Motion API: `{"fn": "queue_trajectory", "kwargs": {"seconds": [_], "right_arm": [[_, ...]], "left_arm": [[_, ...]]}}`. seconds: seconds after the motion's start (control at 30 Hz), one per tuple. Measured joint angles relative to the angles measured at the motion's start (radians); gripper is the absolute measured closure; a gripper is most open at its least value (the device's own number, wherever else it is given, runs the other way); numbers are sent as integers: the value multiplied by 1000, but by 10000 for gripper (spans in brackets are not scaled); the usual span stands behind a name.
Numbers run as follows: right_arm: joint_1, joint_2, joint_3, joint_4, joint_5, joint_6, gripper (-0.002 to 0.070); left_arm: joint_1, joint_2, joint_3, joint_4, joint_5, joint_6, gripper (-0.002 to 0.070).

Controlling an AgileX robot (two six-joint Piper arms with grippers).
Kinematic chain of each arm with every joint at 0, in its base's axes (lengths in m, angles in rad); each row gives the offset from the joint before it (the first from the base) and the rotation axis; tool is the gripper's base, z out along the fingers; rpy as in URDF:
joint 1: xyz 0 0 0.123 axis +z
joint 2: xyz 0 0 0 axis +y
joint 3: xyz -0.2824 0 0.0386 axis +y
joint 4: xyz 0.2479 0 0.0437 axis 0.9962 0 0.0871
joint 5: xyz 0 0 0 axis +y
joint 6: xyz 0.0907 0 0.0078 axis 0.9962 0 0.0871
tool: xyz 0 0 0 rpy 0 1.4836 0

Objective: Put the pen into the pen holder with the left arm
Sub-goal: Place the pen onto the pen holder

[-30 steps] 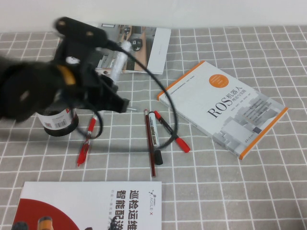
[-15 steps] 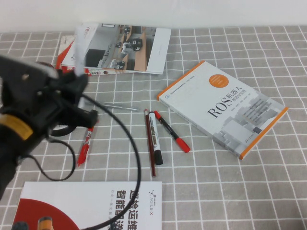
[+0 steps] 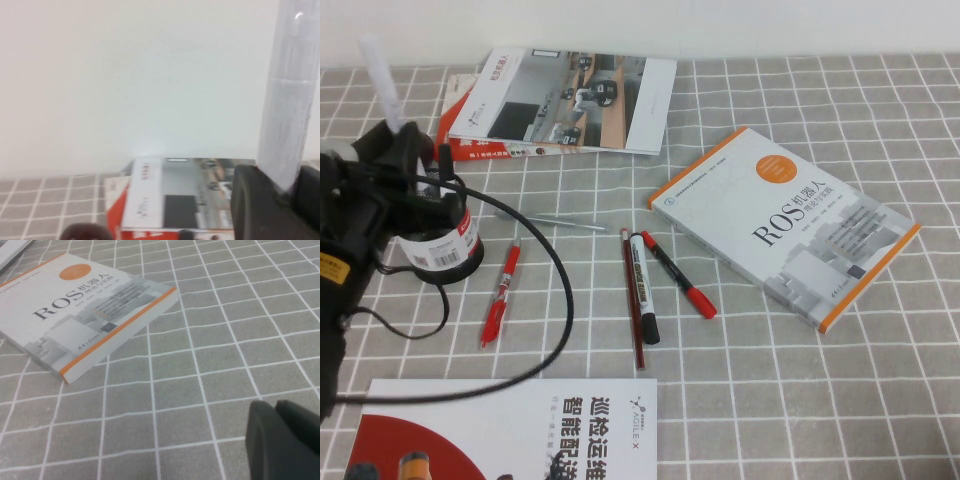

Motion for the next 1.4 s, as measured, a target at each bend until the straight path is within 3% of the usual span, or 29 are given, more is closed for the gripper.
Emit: {"fn": "queue_trajectory", "kwargs": {"seconds": [0.33, 0.97, 1.03, 1.27, 1.4], "right_arm": [[0, 0, 0, 0, 0, 0, 692], [0, 0, 0, 0, 0, 0, 692], [0, 0, 0, 0, 0, 0, 691], [0, 0, 0, 0, 0, 0, 692], [0, 0, 0, 0, 0, 0, 691]], "left_arm": [[20, 186, -7, -122, -114, -7, 566], [20, 279, -29, -125, -130, -9, 561], [20, 281, -29, -126, -117, -9, 535], [20, 281, -29, -175, -117, -9, 330], [20, 259, -27, -202, -120, 1, 300]]}}
